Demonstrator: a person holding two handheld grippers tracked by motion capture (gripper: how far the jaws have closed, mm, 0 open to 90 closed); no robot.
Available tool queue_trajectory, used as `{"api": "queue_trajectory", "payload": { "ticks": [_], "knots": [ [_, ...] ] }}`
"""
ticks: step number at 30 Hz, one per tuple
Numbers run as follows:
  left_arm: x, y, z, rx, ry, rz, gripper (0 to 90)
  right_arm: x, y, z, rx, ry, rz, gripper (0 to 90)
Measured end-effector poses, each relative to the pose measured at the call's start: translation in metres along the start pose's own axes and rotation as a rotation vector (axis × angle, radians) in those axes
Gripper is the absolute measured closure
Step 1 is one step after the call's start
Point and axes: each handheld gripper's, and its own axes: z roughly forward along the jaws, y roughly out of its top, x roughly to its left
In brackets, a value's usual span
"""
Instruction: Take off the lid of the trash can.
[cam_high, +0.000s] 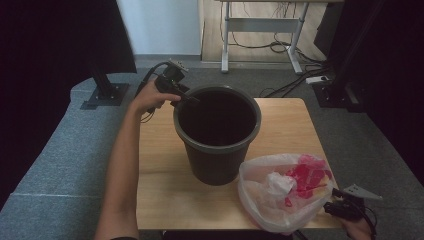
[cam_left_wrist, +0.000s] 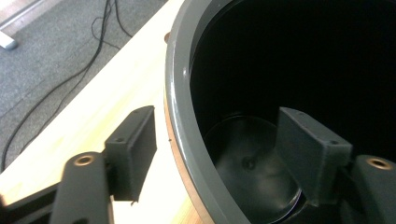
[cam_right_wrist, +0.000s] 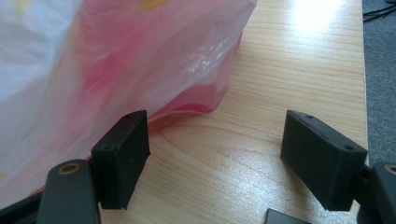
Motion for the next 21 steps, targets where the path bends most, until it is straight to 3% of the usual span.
{"api": "queue_trajectory", "payload": {
  "ticks": [5, 12, 21],
  "knots": [
    [0.001, 0.006, 0.005, 0.038, 0.023, -0.026, 46.9, 0.000, 0.000, 0.000, 0.000, 0.000, -0.001, 23.1],
    [-0.003, 0.015, 0.008, 0.085, 0.134, 0.003, 72.2, 0.000, 0.000, 0.000, -0.001, 0.001, -0.001, 23.1],
    [-0.003, 0.020, 0.008, 0.112, 0.130, 0.011, 74.3, 0.000, 0.000, 0.000, -0.001, -0.001, 0.000, 23.2]
  ]
}}
